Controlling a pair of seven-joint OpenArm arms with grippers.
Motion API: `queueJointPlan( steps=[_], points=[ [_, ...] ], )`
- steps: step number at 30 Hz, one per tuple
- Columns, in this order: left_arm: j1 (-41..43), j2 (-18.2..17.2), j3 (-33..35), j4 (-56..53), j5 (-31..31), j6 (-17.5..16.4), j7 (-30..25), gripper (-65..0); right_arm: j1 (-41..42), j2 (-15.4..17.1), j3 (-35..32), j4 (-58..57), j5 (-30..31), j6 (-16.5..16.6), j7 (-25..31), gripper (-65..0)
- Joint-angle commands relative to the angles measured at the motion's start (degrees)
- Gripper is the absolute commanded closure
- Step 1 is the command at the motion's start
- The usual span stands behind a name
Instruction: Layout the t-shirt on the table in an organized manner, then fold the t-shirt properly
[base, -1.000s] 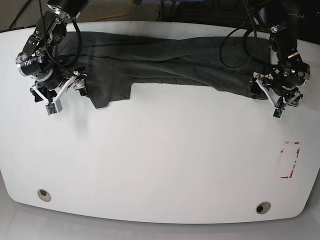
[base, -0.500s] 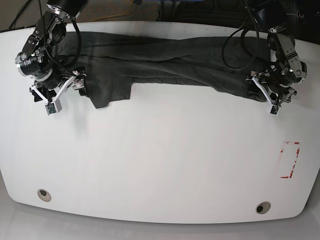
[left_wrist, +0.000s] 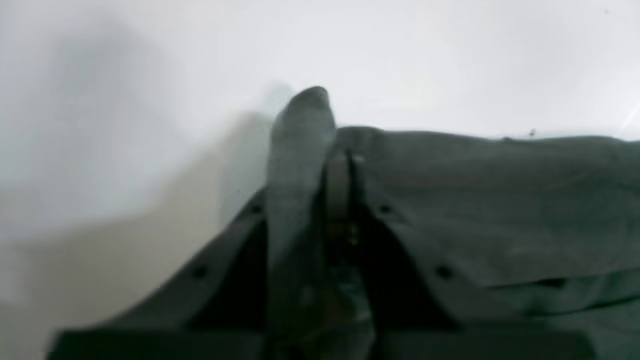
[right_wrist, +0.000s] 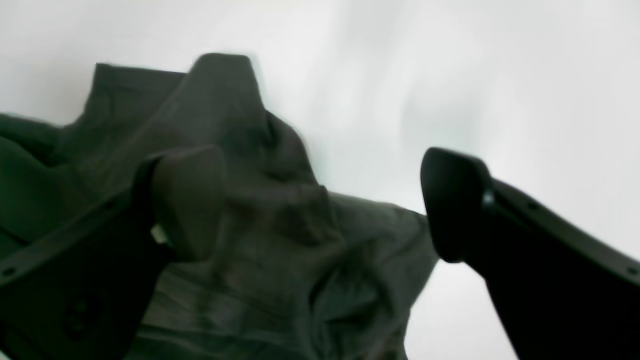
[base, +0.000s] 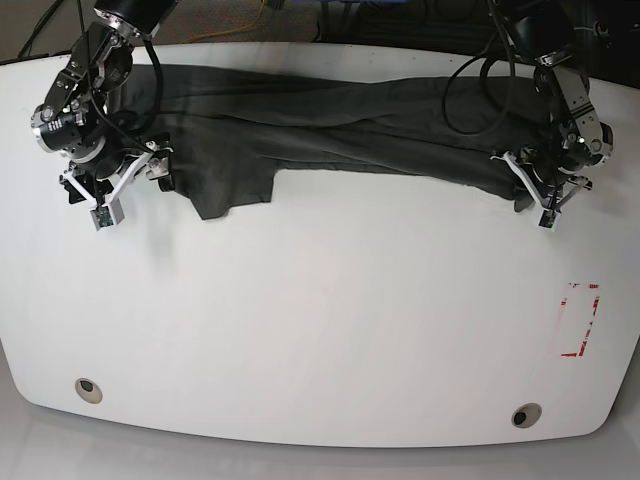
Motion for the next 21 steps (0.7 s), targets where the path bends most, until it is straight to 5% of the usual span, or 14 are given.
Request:
queueJointPlan(
  steps=[1, 21],
  points=[
    [-0.4, -0.6, -0.2, 2.3, 0.6, 0.3, 0.7, -2.3, 0.7, 0.8, 0.3, 0.8, 0.7, -0.1, 1.3, -58.8],
    [7.5, 3.6, -0.1, 20.9, 0.6, 0.3, 2.7, -2.3, 0.3, 0.9, 0.2, 0.8, 0.6, -0.1, 1.3, -58.8]
  ],
)
